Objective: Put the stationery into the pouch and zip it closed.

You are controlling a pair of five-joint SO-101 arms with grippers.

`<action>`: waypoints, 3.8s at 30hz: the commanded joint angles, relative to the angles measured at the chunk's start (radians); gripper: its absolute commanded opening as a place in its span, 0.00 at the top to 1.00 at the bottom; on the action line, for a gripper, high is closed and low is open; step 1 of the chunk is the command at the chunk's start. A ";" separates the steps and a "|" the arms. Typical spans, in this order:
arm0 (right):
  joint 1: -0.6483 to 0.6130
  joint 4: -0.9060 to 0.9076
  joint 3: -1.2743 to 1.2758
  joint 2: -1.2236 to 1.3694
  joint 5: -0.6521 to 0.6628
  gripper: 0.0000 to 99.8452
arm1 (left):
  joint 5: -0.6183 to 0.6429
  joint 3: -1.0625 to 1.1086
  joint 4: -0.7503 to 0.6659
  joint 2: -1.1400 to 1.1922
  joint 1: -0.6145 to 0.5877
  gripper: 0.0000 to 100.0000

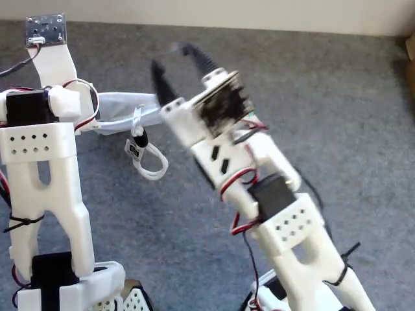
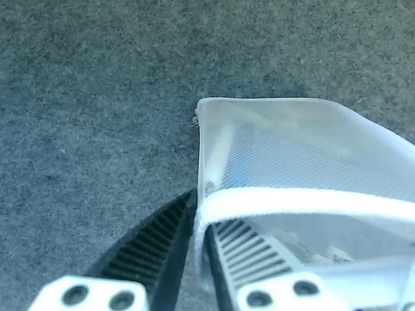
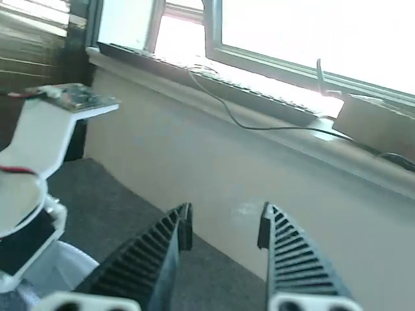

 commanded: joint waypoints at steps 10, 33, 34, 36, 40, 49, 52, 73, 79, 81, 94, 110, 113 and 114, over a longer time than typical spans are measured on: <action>0.159 0.076 -0.179 0.027 -0.023 0.84 | 0.011 0.016 -0.012 0.002 -0.005 0.99; 0.297 0.254 -0.773 0.868 -0.021 0.84 | 0.011 0.016 -0.011 0.002 -0.004 0.99; 0.297 0.294 -0.823 0.898 -0.023 0.84 | 0.011 0.016 -0.011 0.002 -0.004 0.99; 0.298 0.367 -0.928 0.964 -0.025 0.84 | 0.011 0.016 -0.011 0.002 -0.004 0.99; 0.309 0.499 -1.127 1.101 -0.023 0.84 | 0.011 0.016 -0.011 0.002 -0.004 0.99; 0.348 0.707 -1.484 1.377 0.018 0.84 | 0.011 0.016 -0.009 0.002 -0.004 0.99; 0.366 0.757 -1.523 1.458 0.127 0.84 | 0.011 0.016 -0.009 0.002 -0.004 0.99; 0.438 0.682 -1.583 1.807 0.181 0.84 | 0.011 0.016 -0.011 0.002 -0.004 0.99; 0.418 0.682 -1.590 1.913 0.178 0.84 | 0.011 0.016 -0.011 0.002 -0.004 0.99; 0.409 0.682 -1.590 1.919 0.178 0.84 | 0.011 0.016 -0.011 0.002 -0.005 0.99; 0.375 0.941 -1.704 1.893 0.183 0.98 | 0.011 0.016 -0.009 0.002 -0.005 0.99; 0.326 1.395 -1.756 1.897 0.180 0.97 | 0.011 0.018 -0.006 0.002 -0.007 0.99; 0.311 1.400 -1.750 1.899 0.178 0.97 | 0.011 0.018 -0.006 0.002 -0.007 0.99; 0.305 1.400 -1.750 1.899 0.176 0.97 | 0.011 0.018 -0.006 0.002 -0.007 0.99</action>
